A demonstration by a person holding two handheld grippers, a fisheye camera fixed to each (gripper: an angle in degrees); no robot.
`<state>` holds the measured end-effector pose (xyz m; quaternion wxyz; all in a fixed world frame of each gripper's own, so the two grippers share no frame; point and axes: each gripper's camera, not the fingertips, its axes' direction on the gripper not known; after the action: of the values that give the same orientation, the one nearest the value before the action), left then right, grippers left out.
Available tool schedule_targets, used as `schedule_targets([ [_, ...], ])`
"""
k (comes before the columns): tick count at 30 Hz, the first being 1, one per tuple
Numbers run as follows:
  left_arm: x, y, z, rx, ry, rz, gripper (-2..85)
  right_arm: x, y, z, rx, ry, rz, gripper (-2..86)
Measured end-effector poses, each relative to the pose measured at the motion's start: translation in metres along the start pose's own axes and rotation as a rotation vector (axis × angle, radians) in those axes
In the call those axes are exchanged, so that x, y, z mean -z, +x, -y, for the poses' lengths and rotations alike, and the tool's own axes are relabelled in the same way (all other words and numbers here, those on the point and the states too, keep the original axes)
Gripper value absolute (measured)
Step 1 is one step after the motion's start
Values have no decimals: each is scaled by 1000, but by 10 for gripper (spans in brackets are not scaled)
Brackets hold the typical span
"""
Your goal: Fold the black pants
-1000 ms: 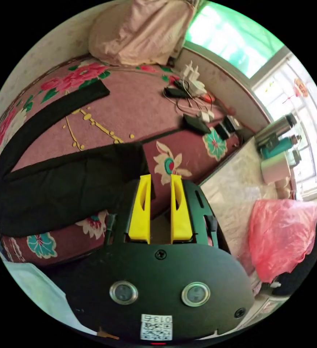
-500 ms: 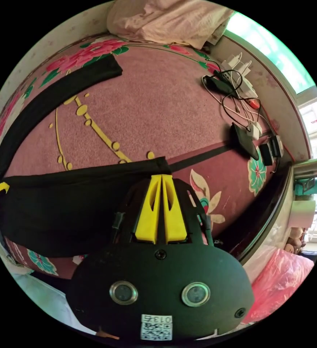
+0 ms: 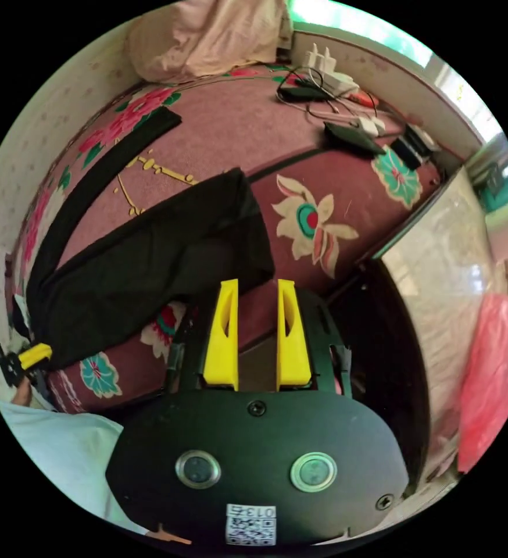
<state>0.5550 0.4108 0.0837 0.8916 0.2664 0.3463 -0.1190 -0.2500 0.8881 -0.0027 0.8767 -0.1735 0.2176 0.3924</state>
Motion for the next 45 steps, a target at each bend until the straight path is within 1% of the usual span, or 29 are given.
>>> schedule_targets([
  [2,-10,9,0,-20,-38,24,7,-19,14,-7,-90,-2,108,103],
  [4,-20,6,7,-27,-65,35,5,-36,26,-4,-156,-2,197,74],
  [5,-31,1,13,-27,-108,40,3,-45,31,1,-189,-16,189,55],
  [6,-39,-5,17,-38,-127,19,1,-45,34,5,-195,-28,108,43],
  [8,-37,-16,21,-32,-133,-34,-1,-37,33,14,-138,-37,137,34],
  [9,-35,-20,22,-15,-139,-43,-2,-17,27,16,-63,28,97,32],
  [11,-36,-17,21,-46,-189,22,-3,16,10,13,89,137,32,32],
  [12,-35,-17,18,-49,-170,26,-3,27,1,9,186,170,-10,33],
  [13,-35,-18,16,-37,-159,22,-2,27,-1,6,224,176,-30,33],
  [14,-34,-22,16,-17,-152,5,-2,15,2,2,252,122,-61,37],
  [15,-34,-27,18,-11,-162,-23,-1,-12,14,0,242,5,-70,42],
  [16,-33,-29,20,-13,-171,-39,0,-27,21,-2,229,-57,-64,50],
  [17,-33,-34,21,-24,-197,-69,2,-57,36,-9,189,-187,-51,66],
  [18,-28,-40,19,-14,-219,-66,5,-67,48,-17,154,-250,-46,84],
  [19,-23,-45,18,1,-207,-52,7,-63,52,-21,134,-236,-48,93],
  [22,13,-69,38,64,-40,-28,40,-20,51,-39,134,-77,-107,120],
  [24,26,-76,95,16,92,-46,60,2,48,-49,122,38,-148,112],
  [25,26,-75,114,-1,119,-48,63,3,49,-50,113,51,-152,111],
  [27,25,-63,197,-94,213,-86,73,-11,55,-52,79,74,-135,110],
  [30,14,-26,293,-261,216,-101,86,-36,65,-42,67,63,-63,113],
  [31,11,-18,308,-290,213,-93,89,-40,67,-39,70,71,-53,114],
  [33,-8,4,354,-370,148,-76,115,-54,72,-17,89,87,-11,116],
  [35,-32,12,374,-400,44,-86,115,-68,79,1,93,93,64,109],
  [37,-32,11,376,-393,49,-70,92,-88,86,16,99,58,153,77],
  [39,-28,5,372,-411,58,-112,19,-116,88,27,145,-24,289,41],
  [40,-25,3,371,-400,61,-118,16,-119,88,28,150,-33,284,38],
  [41,-15,1,367,-398,96,-131,12,-115,85,25,170,-4,231,33],
  [43,3,2,358,-401,158,-103,10,-93,83,17,201,94,218,29],
  [45,22,1,345,-384,264,-43,16,-57,83,5,239,241,203,30],
])
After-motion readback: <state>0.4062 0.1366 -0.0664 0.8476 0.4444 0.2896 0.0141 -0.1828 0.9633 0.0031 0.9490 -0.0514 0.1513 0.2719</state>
